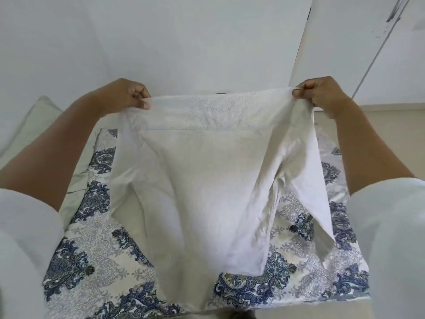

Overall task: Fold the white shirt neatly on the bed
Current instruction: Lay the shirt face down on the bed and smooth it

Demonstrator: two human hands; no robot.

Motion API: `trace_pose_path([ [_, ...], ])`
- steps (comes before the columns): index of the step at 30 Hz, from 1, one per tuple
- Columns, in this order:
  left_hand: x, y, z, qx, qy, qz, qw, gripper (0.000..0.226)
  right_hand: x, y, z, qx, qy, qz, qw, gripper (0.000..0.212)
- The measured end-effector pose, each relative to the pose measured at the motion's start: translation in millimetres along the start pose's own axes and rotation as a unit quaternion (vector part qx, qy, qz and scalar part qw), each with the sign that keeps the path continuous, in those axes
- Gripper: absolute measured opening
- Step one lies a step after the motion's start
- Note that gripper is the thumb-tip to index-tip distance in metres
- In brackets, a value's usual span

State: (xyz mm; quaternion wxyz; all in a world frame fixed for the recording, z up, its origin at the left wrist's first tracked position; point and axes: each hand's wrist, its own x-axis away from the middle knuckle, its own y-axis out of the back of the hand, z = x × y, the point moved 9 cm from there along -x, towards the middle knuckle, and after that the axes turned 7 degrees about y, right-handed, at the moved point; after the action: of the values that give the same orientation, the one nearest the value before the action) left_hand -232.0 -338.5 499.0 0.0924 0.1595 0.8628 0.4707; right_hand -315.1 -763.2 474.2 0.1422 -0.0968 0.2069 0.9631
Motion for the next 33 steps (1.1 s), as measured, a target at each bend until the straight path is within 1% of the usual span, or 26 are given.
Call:
trace_pose_path([
  [3,-41.5,-25.2,34.4,-0.098,0.054,-0.004,0.994,0.015,-39.2,-12.3,-47.0,0.052,-0.011,-0.012,0.999,0.023],
  [5,-64.6,-43.3,56.3,-0.118,0.080,-0.012,0.990,0.015,-62.5,-19.4,-83.6,0.075,-0.032,-0.009,0.997,0.017],
  [7,-84.9,-61.8,73.6,-0.096,0.112,-0.028,0.989,0.011,-85.9,-24.3,-121.0,0.093,-0.053,-0.011,0.994,0.010],
  [8,-92.4,-69.8,82.0,-0.069,0.132,-0.042,0.988,0.008,-97.0,-28.5,-138.1,0.094,-0.060,-0.009,0.994,0.011],
  [10,-100.5,-85.3,97.6,0.007,0.166,-0.065,0.984,0.005,-112.7,-40.2,-167.3,0.074,-0.079,-0.001,0.994,0.021],
  [11,-106.4,-93.2,103.2,0.028,0.168,-0.071,0.983,0.006,-119.2,-46.3,-179.6,0.064,-0.093,0.003,0.994,0.026],
  [12,-114.0,-99.5,106.4,0.022,0.162,-0.076,0.984,0.006,-125.8,-51.9,-190.1,0.056,-0.100,0.009,0.993,0.027],
  [14,-128.5,-111.4,113.0,-0.037,0.153,-0.070,0.985,0.005,-136.2,-60.6,-206.9,0.048,-0.101,0.020,0.994,0.022],
  [16,-141.9,-121.4,125.5,-0.110,0.165,-0.047,0.979,0.017,-143.5,-63.0,-221.9,0.051,-0.096,0.019,0.994,0.007],
  [17,-149.3,-123.8,131.3,-0.149,0.168,-0.035,0.974,0.020,-146.8,-64.0,-228.1,0.053,-0.094,0.017,0.994,0.006],
  [19,-161.5,-124.9,136.5,-0.220,0.153,-0.015,0.963,0.020,-150.2,-64.7,-240.6,0.072,-0.102,0.014,0.992,0.014],
  [21,-174.8,-122.6,142.1,-0.239,0.132,-0.004,0.962,0.020,-152.8,-60.6,-249.5,0.096,-0.112,0.008,0.989,0.018],
  [22,-181.8,-119.9,147.0,-0.226,0.129,-0.007,0.965,0.020,-155.0,-58.0,-254.0,0.107,-0.122,0.001,0.987,0.017],
  [23,-187.9,-116.7,153.9,-0.191,0.137,-0.019,0.972,0.019,-157.6,-54.8,-258.5,0.124,-0.132,-0.009,0.984,0.016],
  [25,-198.7,-116.0,173.4,-0.063,0.177,-0.051,0.981,0.015,-163.1,-50.9,-267.8,0.160,-0.147,-0.033,0.976,0.021],
  [26,-204.9,-119.2,183.6,0.025,0.198,-0.065,0.978,0.018,-167.3,-52.8,-271.2,0.179,-0.151,-0.041,0.971,0.023],
  [27,-211.4,-126.1,195.4,0.121,0.219,-0.071,0.966,0.024,-171.4,-56.2,-274.0,0.200,-0.155,-0.045,0.966,0.026],
  [28,-217.9,-136.3,206.1,0.208,0.241,-0.071,0.945,0.029,-176.5,-60.2,-278.3,0.214,-0.163,-0.054,0.962,0.027],
  [29,-225.9,-147.1,214.9,0.270,0.260,-0.070,0.924,0.031,-181.8,-64.8,-284.4,0.211,-0.177,-0.069,0.959,0.028],
  [31,-241.1,-168.9,231.5,0.327,0.287,-0.068,0.898,0.031,-190.2,-75.2,-303.6,0.175,-0.212,-0.100,0.956,0.026],
  [33,-258.8,-187.5,250.2,0.333,0.311,-0.080,0.886,0.032,-198.7,-87.6,-330.0,0.128,-0.255,-0.128,0.950,0.023],
])
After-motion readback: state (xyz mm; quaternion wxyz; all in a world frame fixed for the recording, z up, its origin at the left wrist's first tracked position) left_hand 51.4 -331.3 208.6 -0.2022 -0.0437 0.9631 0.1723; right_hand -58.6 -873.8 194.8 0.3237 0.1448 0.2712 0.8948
